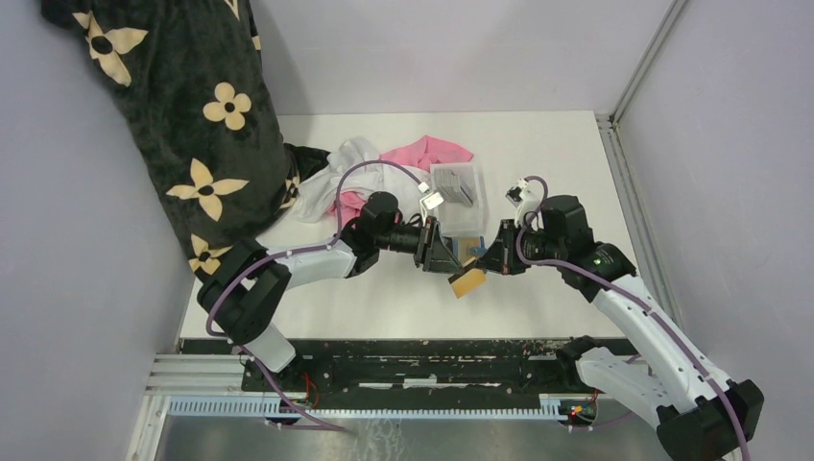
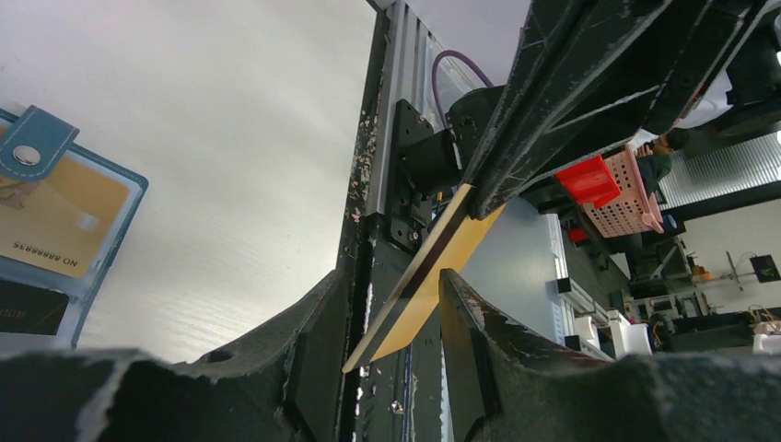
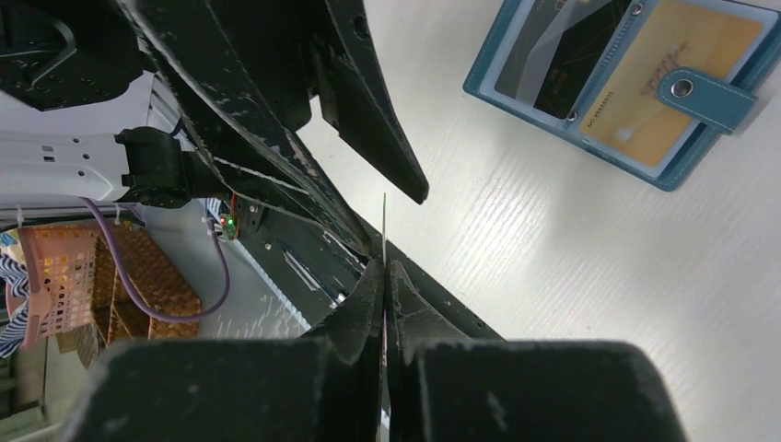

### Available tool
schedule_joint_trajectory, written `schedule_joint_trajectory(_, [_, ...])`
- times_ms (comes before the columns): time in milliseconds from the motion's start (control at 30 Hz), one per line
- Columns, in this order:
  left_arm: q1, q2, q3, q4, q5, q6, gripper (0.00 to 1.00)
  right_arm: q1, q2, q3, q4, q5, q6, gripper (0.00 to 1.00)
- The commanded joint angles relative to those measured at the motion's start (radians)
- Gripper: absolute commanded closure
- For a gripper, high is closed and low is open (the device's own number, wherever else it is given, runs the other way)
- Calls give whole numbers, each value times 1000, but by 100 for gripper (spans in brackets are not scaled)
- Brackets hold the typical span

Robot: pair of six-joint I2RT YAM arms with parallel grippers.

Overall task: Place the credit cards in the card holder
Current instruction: Pick up the credit card from the storage box.

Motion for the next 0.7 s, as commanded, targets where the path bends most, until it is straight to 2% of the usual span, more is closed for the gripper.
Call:
schedule_joint_trajectory(0, [-8, 33, 44, 16, 62, -8, 51, -3, 25, 1, 83, -55, 7, 99])
schedule_joint_trajectory(133, [-9, 43, 45, 23, 87, -4, 52, -7, 53, 5, 93, -64, 4, 99])
schedule_joint_trajectory(267, [-9, 42, 41, 58, 116, -24, 60, -19, 87, 2, 119, -80, 6, 99])
schedule_joint_trajectory(467, [-11, 58, 35, 97, 149, -53, 92, -41, 131, -3, 156, -91, 16, 98])
schedule_joint_trajectory(500, [-11, 58, 31, 98, 145, -51, 96, -46, 135, -2, 159, -92, 17, 94])
schedule_joint_trajectory(667, [-9, 45, 15, 81, 73, -33, 97, -65, 145, 2, 174, -84, 24, 69])
